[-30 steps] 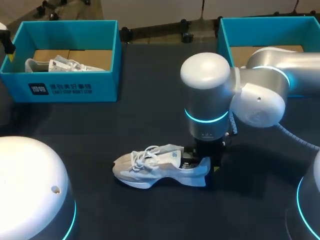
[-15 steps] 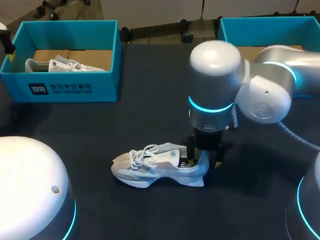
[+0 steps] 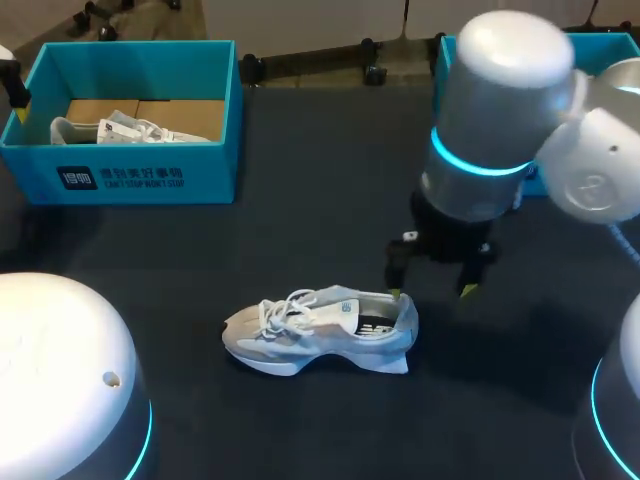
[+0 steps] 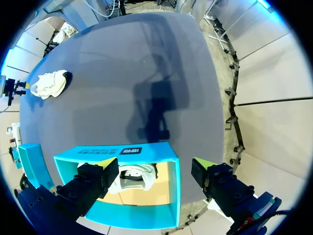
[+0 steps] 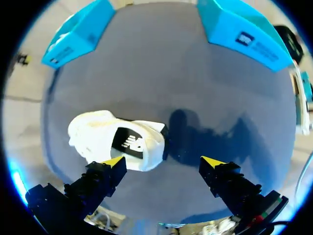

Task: Take the shoe out of the shoebox, open the shoe tongue, remove and reinsert the insole, then place the shoe into the shoebox

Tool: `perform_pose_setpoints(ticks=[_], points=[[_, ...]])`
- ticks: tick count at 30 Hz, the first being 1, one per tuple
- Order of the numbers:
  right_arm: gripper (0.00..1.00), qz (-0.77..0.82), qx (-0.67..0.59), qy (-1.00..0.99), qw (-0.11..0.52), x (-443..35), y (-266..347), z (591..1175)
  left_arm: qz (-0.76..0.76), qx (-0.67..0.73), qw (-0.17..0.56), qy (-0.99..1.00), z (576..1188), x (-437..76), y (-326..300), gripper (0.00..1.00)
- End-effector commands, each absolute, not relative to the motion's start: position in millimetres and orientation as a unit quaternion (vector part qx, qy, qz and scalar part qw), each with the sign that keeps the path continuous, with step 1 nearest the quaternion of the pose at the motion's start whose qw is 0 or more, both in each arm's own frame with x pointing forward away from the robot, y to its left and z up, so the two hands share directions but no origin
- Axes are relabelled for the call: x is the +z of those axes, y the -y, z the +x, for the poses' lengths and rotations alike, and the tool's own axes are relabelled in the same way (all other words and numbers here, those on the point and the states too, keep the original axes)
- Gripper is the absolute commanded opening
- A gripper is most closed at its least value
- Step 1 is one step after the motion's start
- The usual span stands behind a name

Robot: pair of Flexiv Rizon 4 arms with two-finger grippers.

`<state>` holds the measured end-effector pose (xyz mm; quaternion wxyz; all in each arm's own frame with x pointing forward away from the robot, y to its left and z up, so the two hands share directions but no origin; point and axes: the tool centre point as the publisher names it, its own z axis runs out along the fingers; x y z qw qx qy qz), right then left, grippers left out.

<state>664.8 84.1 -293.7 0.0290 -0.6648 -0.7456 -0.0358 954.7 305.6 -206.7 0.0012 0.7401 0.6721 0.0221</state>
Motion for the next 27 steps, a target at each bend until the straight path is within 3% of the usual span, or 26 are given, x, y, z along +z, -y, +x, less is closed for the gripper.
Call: perform_pose_setpoints(ticks=[1,3,17,21,27], points=[[1.00,-0.570,-0.153,0.800,0.107,-279,-48,658,0.740,0.023,0.001,-0.672,955,-206,-306,1.00],[1.00,-0.584,-0.127,0.790,0.137,-279,-41,662,0.740,0.023,0.001,-0.672,955,-206,-306,1.00],[1.00,-0.584,-0.127,0.790,0.137,-279,-41,662,0.740,0.023,0.001,-0.672,955,-206,-306,1.00],[1.00,-0.503,-0.261,0.817,0.109,-276,-23,659,0.740,0.023,0.001,-0.672,955,-206,-306,1.00],[1.00,-0.407,-0.345,0.844,0.053,-281,-15,659,0.740,0.023,0.001,-0.672,955,-206,-306,1.00]])
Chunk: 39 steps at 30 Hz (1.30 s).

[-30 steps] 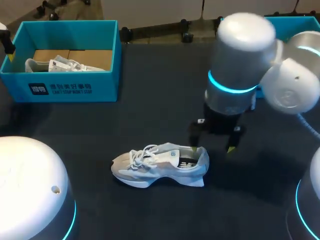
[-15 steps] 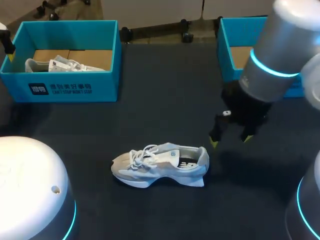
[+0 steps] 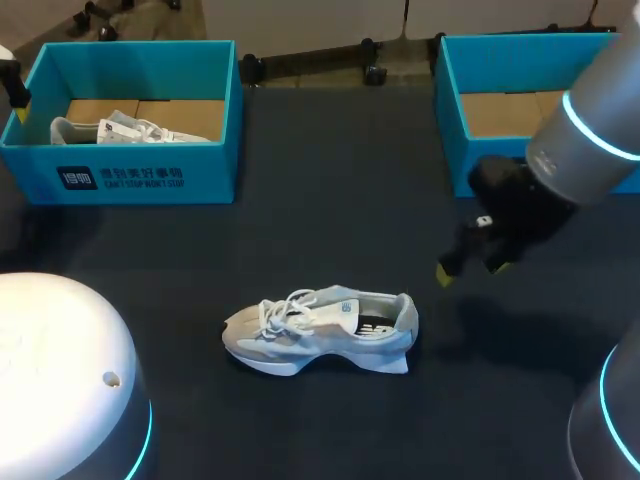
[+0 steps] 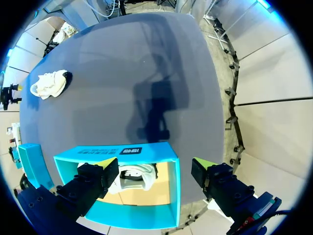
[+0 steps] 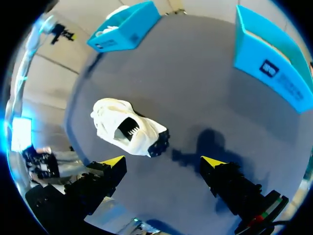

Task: Take the shoe out of the shoebox, open the shoe tongue, remove and reinsert the insole, then place the shoe into the shoebox

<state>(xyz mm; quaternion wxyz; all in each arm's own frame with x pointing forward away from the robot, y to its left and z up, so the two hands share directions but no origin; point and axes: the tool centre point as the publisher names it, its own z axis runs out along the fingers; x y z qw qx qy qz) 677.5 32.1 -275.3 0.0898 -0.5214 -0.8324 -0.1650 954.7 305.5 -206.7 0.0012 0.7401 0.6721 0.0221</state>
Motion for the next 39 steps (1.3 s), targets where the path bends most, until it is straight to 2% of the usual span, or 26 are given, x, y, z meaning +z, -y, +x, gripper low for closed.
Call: perform_pose_setpoints(ticks=[1,3,17,20,30,39], points=[[1.00,-0.399,-0.351,0.846,0.053,-282,-14,660,0.740,0.023,0.001,-0.672,955,-206,-306,1.00],[1.00,-0.381,-0.382,0.841,0.048,-285,-10,665,0.740,0.023,0.001,-0.672,955,-206,-306,1.00],[1.00,-0.385,-0.378,0.840,0.052,-286,-5,670,0.740,0.023,0.001,-0.672,955,-206,-306,1.00],[1.00,-0.349,-0.375,0.859,-0.009,-307,-5,670,0.740,0.023,0.001,-0.672,955,-206,-306,1.00],[1.00,-0.255,-0.503,0.820,-0.092,-355,16,674,0.740,0.023,0.001,-0.672,955,-206,-306,1.00],[1.00,-0.245,-0.514,0.818,-0.083,-359,16,675,0.740,0.023,0.001,-0.672,955,-206,-306,1.00]])
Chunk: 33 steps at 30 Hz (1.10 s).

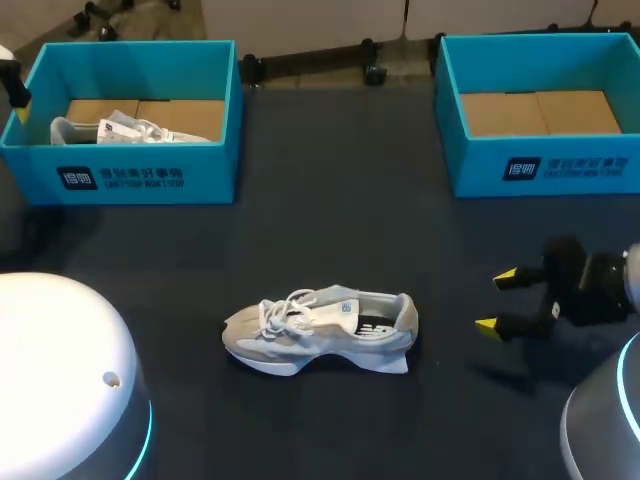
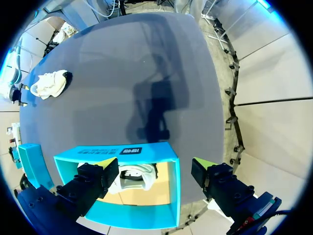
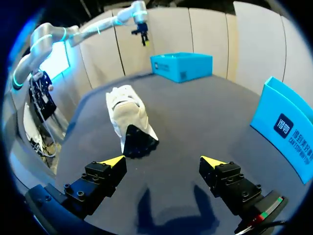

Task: Take the shoe out of the shoebox, open the shoe tongue, remove and reinsert the insole, then place the shoe into the shoebox

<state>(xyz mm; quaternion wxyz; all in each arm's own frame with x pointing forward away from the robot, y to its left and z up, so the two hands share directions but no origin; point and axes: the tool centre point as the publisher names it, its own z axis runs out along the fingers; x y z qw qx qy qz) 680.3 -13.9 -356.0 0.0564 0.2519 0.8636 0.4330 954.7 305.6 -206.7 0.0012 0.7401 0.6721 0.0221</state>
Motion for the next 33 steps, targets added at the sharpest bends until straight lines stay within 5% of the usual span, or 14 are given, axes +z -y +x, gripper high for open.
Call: perform_pose_setpoints(ticks=[1,33], points=[[1.00,0.245,0.514,-0.818,0.083,-359,16,675,0.740,0.023,0.001,-0.672,955,-206,-306,1.00],[1.00,0.139,0.567,-0.807,0.086,-399,-4,667,0.740,0.023,0.001,-0.672,955,-206,-306,1.00]])
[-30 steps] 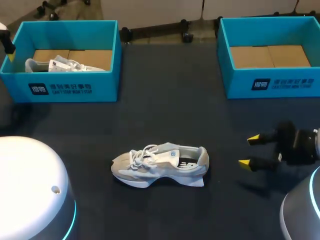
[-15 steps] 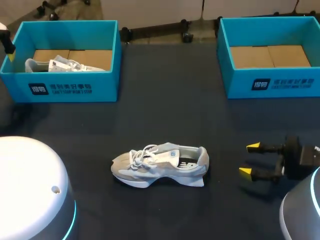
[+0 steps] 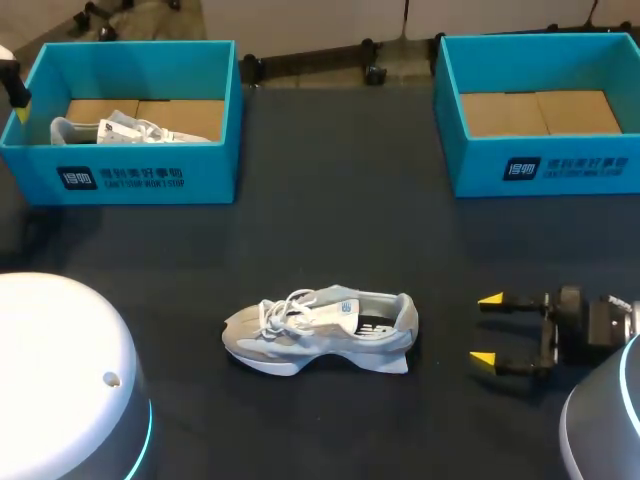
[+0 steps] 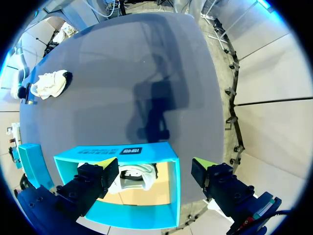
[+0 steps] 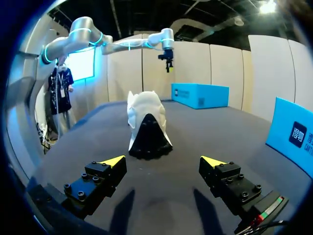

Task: Take the shoe out of the shoebox, open the shoe tongue, remove and reinsert the insole, then place the shoe into the shoebox

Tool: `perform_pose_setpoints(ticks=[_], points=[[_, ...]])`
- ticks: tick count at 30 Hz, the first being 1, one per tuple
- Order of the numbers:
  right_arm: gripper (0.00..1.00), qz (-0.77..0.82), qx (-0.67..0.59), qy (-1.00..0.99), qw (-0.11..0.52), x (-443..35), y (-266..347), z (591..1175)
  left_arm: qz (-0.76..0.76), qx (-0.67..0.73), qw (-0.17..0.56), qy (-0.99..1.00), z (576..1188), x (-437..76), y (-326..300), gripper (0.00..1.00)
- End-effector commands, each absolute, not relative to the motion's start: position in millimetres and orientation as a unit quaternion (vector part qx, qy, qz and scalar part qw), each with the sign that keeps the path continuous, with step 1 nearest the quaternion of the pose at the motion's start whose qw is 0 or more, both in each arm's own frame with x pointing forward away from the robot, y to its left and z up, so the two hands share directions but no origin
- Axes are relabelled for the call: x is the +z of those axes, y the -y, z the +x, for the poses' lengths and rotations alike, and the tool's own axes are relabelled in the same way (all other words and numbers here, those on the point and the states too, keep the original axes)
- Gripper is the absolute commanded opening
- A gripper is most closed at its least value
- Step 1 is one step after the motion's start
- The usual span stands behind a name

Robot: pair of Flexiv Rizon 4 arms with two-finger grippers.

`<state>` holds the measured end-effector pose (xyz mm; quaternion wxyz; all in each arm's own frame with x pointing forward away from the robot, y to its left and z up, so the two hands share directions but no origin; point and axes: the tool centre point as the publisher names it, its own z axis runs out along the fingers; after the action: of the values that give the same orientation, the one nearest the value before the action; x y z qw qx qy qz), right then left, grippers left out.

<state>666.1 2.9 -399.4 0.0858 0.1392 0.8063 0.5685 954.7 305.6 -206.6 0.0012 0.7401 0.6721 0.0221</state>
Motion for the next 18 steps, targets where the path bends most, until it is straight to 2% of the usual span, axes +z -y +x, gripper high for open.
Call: perform_pose_setpoints(ticks=[1,18], points=[[1.00,0.139,0.567,-0.807,0.086,-399,-4,667,0.740,0.023,0.001,-0.672,955,-206,-306,1.00],[1.00,0.134,0.593,-0.790,0.076,-410,-41,670,0.740,0.023,0.001,-0.672,955,-206,-306,1.00]])
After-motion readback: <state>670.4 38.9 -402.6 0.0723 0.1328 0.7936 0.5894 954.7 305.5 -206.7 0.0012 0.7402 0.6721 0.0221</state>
